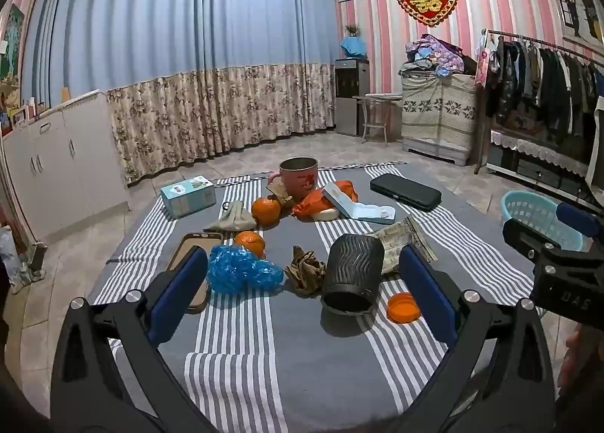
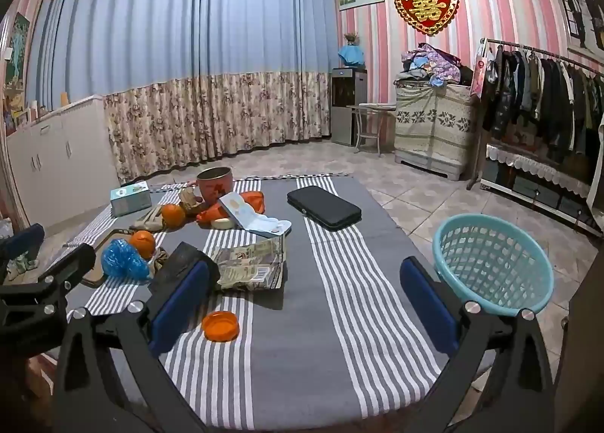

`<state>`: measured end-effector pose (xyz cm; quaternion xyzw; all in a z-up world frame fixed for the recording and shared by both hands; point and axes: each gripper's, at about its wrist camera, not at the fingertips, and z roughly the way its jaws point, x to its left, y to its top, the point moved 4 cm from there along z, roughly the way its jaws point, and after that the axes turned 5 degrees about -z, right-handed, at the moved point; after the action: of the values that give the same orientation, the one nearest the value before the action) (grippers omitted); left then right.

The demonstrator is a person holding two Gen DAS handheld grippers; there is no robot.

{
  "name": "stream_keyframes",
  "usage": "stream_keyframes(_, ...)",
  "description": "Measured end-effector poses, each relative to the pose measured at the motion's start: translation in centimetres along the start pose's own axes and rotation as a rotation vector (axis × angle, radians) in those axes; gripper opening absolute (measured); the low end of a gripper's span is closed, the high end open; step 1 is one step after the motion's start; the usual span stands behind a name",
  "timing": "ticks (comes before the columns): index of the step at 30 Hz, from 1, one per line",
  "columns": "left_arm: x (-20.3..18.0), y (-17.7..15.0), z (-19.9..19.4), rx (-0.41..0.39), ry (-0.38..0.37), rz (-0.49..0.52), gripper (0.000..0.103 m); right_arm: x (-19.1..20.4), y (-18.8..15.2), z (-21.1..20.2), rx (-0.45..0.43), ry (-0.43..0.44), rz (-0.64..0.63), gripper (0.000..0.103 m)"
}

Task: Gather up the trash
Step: 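Move both tools toward the items on the striped mat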

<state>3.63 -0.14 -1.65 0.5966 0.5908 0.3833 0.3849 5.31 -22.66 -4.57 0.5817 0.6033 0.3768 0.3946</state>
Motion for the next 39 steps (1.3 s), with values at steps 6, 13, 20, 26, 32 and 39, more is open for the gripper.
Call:
stream_keyframes(6,0.4,0.0,-0.2,-0.006,-0.006,-0.029,0.098,0.0,0.0,0.1,-0.002,0.01,0.006,0.099)
stream_keyframes(13,0.7,-0.6,-0.6,-0.003,0.012,-0.033,0.098,0.6,-0.6,-1.0,-0.006,0.024,0.004,0.099)
stream_keyframes(20,1.6,-0.2,-0.3,0.01,0.022,-0.033,0.098,0.3,-0.5,0.1,0.004,0.042,0.022,0.099)
stream_keyframes(26,1.7,-0.1,-0.6,-0.003,0.032,-0.028,0.098,0.2,-0.5,0.3,0.003,0.037,0.019,0.099)
stream_keyframes(32,1.9,0.0,-0.7,-0.004,0.035,-0.031,0.098,0.2,-0.4,0.5,-0.003,0.031,0.01,0.099)
stream_keyframes(39,2.3,0.1,-0.4,0.002,0.039,-0.039,0.098,0.1,-0.4,0.5,-0.004,0.03,0.012,0.099)
